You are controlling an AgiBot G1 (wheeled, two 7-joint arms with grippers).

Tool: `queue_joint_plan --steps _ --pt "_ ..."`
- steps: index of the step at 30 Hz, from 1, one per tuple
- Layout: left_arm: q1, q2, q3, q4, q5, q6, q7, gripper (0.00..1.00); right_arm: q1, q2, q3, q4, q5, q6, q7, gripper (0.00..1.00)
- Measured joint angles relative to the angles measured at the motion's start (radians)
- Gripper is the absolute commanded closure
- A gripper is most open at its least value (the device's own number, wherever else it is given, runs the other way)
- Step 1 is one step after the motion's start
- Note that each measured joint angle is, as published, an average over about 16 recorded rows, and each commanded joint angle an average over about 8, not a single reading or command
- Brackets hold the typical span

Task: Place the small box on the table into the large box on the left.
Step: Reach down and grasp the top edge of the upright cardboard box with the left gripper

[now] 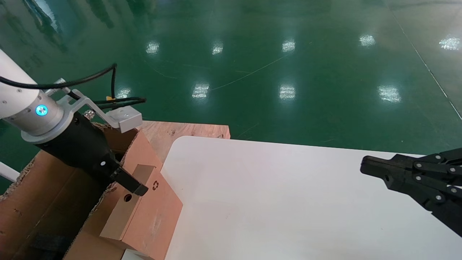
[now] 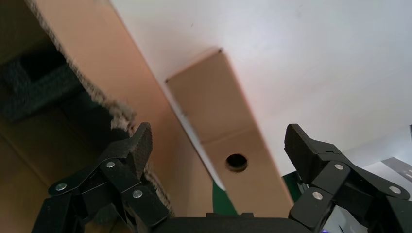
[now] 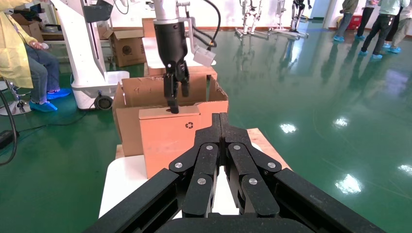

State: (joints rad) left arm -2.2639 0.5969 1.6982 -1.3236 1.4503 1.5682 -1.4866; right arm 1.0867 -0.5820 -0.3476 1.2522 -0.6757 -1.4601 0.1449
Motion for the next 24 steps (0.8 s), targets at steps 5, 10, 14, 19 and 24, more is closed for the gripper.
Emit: queue_joint_plan --steps 5,10,14,19,24 --pt "0.001 0.000 0.040 -0.004 -0.011 -0.024 -0.023 0.00 0.000 0.000 0.000 0.000 0.000 0.000 0.000 1.00" --pt "0.012 -0.002 0.057 -0.008 -0.016 -0.048 -0.037 0.00 0.000 0.000 0.000 0.000 0.000 0.000 0.000 1.00" --pt "0.020 -0.004 0.063 -0.008 -0.017 -0.063 -0.044 0.00 0.000 0.000 0.000 0.000 0.000 0.000 0.000 1.00" --pt "0.031 -0.005 0.070 -0.006 -0.015 -0.072 -0.051 0.00 0.000 0.000 0.000 0.000 0.000 0.000 0.000 1.00" --pt "0.044 -0.007 0.077 -0.004 -0.015 -0.080 -0.058 0.00 0.000 0.000 0.000 0.000 0.000 0.000 0.000 1.00"
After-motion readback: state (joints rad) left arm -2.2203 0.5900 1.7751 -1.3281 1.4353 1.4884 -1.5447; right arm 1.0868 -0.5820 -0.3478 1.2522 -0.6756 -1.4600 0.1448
